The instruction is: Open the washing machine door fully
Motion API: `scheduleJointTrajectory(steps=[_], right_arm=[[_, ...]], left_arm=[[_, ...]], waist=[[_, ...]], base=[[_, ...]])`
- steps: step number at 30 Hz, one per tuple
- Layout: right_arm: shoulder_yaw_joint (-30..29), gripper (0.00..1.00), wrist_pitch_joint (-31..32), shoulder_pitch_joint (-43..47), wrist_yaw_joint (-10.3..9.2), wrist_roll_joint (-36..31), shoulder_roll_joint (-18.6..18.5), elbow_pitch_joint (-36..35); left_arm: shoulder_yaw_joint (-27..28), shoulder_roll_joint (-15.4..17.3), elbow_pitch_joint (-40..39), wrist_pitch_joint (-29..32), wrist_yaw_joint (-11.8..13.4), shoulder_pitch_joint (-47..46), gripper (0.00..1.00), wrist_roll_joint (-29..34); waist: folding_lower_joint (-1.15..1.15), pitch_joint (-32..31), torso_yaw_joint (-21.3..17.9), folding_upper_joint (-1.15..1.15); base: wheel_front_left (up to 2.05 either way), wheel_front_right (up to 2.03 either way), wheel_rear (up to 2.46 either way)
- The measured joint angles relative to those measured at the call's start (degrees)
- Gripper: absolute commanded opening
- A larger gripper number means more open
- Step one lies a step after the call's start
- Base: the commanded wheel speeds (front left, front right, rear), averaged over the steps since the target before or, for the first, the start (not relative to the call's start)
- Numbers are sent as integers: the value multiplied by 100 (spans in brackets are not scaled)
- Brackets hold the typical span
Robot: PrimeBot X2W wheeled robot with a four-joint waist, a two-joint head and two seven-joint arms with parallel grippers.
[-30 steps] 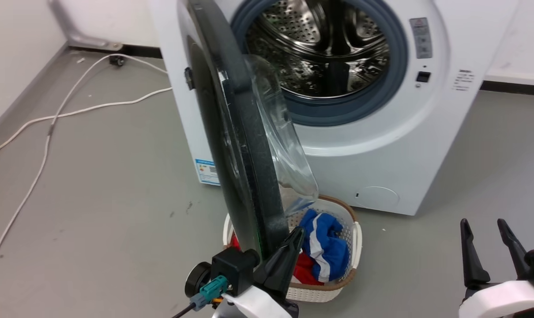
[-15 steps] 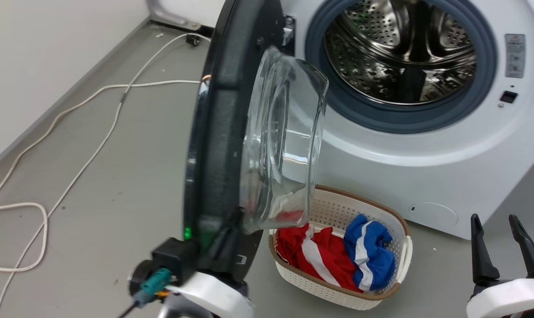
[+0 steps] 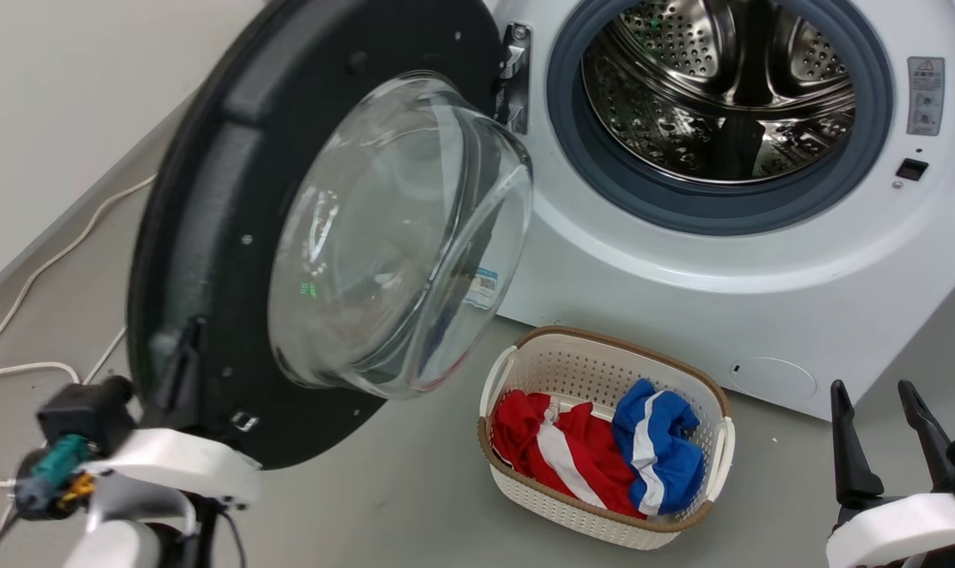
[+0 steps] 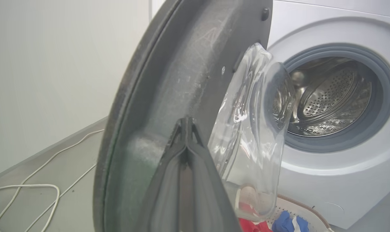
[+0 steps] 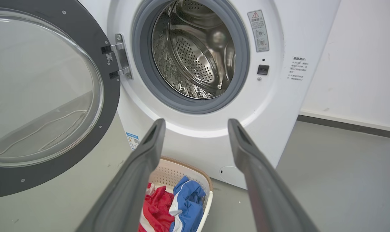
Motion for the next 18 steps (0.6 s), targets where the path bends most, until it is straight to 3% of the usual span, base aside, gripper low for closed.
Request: scheduleJointTrajectory(steps=[9,18], right_arm=[[40,100,26,-11,0,1,0,-16],[8,100,52,-86,0,1,0,-7]], left_arm=[[694,563,935,-94,-226,-480,0,-377],[935,822,1718,-219,-371,-865,0,-492]], waist=[[0,143,-325,0],[0,267,-538,0]], base=[[0,0,0],[0,0,0]])
